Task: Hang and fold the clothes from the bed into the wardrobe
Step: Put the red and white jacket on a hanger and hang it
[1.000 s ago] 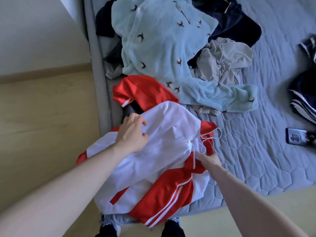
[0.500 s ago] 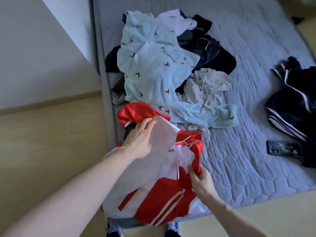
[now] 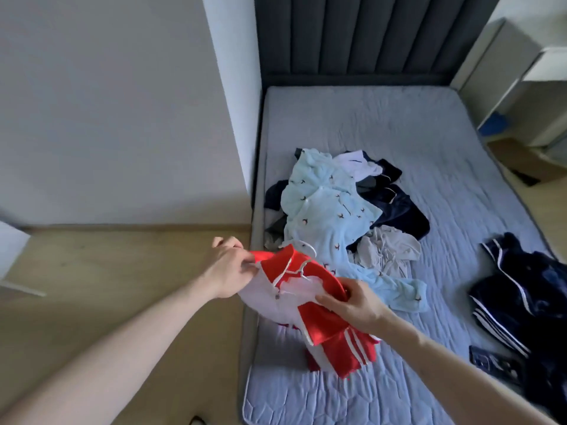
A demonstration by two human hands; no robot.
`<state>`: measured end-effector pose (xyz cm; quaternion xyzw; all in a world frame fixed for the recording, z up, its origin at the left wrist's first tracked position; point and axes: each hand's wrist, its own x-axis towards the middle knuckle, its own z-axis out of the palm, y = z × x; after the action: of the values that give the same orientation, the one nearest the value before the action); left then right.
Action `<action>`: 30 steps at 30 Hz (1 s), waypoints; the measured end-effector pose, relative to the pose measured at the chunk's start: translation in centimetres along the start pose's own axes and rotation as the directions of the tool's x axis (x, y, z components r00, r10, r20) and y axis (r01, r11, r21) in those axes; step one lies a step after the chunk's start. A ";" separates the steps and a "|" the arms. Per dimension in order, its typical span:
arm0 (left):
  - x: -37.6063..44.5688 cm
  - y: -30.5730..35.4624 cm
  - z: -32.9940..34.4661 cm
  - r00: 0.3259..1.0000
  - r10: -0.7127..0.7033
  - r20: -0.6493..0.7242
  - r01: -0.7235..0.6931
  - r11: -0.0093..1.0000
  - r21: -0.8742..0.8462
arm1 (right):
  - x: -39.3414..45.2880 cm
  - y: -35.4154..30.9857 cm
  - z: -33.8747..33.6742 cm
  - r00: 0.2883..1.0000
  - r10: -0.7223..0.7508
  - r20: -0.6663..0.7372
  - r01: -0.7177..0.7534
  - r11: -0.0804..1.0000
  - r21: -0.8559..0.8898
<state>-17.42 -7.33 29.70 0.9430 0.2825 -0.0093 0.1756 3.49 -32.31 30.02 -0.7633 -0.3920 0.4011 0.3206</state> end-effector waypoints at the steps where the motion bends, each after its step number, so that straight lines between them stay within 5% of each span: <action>1: -1.8 -1.1 -2.3 0.998 -0.056 -0.010 0.054 0.992 -0.114 | 0.4 -3.0 -0.4 0.999 -0.033 0.029 0.035 0.998 -0.051; 4: -7.7 -4.1 -8.7 0.964 -0.262 -0.048 0.215 0.870 -0.443 | 1.3 -11.6 -0.4 0.989 -0.132 0.065 0.144 0.959 -0.244; 11: -19.3 -14.3 -21.8 0.792 -0.442 -0.421 0.261 0.869 -0.420 | 3.4 -28.7 5.7 0.922 -0.380 0.069 0.374 0.835 -0.404; 20: -33.6 -31.5 -33.5 0.584 -0.553 -0.594 0.377 0.833 -0.405 | 8.3 -48.5 22.5 0.801 -0.574 0.166 0.595 0.739 -0.315; 25: -41.4 -39.4 -37.8 0.499 -0.597 -0.627 0.336 0.801 -0.495 | 9.7 -58.3 31.5 0.704 -0.649 0.288 0.707 0.677 -0.202; 30: -48.4 -46.1 -40.3 0.359 -0.694 -0.624 0.493 0.709 -0.504 | 11.6 -67.1 40.0 0.590 -0.626 0.510 0.750 0.658 -0.061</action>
<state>-86.06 16.53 58.16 0.6508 0.6507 0.3703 0.1262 -49.64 17.28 60.85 -0.4714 -0.7714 0.3498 0.2455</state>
